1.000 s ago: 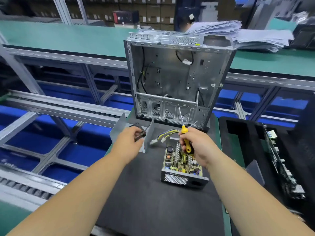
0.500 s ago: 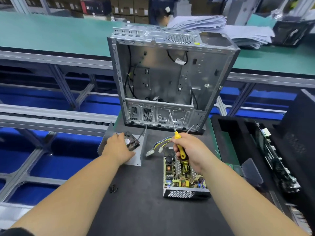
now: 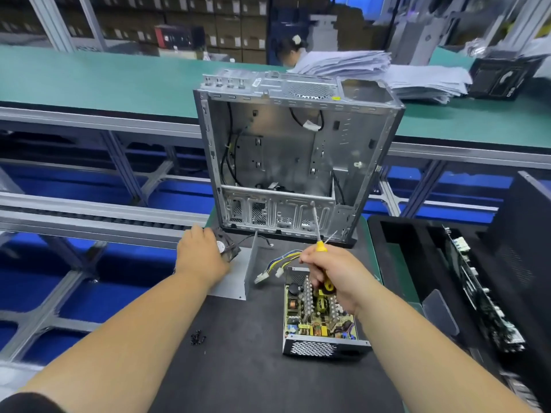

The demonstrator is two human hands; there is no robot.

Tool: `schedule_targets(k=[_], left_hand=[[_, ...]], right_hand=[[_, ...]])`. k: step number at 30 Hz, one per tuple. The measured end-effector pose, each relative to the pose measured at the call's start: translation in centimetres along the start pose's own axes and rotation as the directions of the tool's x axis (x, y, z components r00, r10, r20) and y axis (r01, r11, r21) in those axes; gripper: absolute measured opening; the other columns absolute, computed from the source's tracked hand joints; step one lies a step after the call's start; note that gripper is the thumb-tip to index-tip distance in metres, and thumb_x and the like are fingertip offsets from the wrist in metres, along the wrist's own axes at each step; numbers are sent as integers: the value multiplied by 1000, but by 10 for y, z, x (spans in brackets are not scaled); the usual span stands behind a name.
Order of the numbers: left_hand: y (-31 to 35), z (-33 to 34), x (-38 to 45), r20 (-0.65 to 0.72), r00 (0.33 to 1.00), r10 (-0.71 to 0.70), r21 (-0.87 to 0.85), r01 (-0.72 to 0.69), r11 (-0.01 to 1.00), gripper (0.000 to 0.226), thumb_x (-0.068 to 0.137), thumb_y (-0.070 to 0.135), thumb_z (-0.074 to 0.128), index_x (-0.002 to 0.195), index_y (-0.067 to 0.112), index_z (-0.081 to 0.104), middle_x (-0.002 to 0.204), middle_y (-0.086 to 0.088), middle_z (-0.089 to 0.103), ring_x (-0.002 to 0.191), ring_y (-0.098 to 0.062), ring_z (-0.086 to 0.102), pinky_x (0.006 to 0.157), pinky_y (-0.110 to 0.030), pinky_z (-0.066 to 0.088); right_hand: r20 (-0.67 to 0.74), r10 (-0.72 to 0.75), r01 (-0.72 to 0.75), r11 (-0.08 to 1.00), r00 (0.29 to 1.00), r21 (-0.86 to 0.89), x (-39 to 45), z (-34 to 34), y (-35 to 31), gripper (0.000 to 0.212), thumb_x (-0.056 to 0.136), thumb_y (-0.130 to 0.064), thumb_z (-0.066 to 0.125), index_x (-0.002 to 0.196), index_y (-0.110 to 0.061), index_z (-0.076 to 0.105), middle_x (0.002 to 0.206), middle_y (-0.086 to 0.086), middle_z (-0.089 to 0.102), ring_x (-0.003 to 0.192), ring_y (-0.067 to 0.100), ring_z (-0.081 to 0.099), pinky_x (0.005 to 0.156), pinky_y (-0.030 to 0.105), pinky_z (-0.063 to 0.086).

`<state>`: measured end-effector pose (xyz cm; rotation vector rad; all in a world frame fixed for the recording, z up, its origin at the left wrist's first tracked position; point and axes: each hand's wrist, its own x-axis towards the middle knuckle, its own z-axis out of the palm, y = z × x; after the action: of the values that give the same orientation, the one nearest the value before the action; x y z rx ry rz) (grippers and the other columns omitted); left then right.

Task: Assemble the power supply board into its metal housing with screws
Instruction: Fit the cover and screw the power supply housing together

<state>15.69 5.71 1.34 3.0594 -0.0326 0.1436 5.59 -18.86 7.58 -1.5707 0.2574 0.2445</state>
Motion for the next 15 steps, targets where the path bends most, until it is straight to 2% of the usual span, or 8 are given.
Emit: schedule_targets(k=[3,6,8,12,15], left_hand=[[4,-23,-5,-136,991,-13,-1,13,1000,63,71,50,68,117,12,47,115,-7,42,104,-26,40,92,-35,37],[12,-45,-12,-243,970,18,-36,-28,999,70,65,45,71,121,12,46,114,-8,40,104,-27,39,93,-36,37],[21,-57,-19,-283,958,55,-93,-84,992,78,63,42,72,128,11,44,120,-9,39,111,-30,37,100,-38,34],[47,-77,-38,-324,936,135,-255,-224,941,82,62,37,73,134,15,42,129,-8,38,121,-31,34,107,-39,30],[65,-82,-52,-309,918,248,-286,-339,896,86,63,36,74,139,19,38,132,-5,41,122,-28,38,107,-38,33]], right_hand=[[2,-20,20,999,1000,-33,-8,-3,-6,20,94,-16,57,77,-11,66,45,0,40,46,15,43,61,30,38],[-30,-25,23,999,999,-46,-16,-6,-11,25,96,-22,55,78,-13,69,52,0,47,49,14,45,55,28,38],[-88,-29,24,998,996,-57,-20,-8,-13,23,94,-23,57,79,-17,72,61,-2,53,51,12,45,51,23,38],[-265,-86,47,987,960,-151,-26,-20,-17,6,88,-31,65,92,-30,70,88,-7,66,68,12,55,65,28,44],[-388,-180,59,951,904,-303,-31,-35,-20,27,85,-37,70,109,-38,57,110,-3,53,81,10,57,62,24,42]])
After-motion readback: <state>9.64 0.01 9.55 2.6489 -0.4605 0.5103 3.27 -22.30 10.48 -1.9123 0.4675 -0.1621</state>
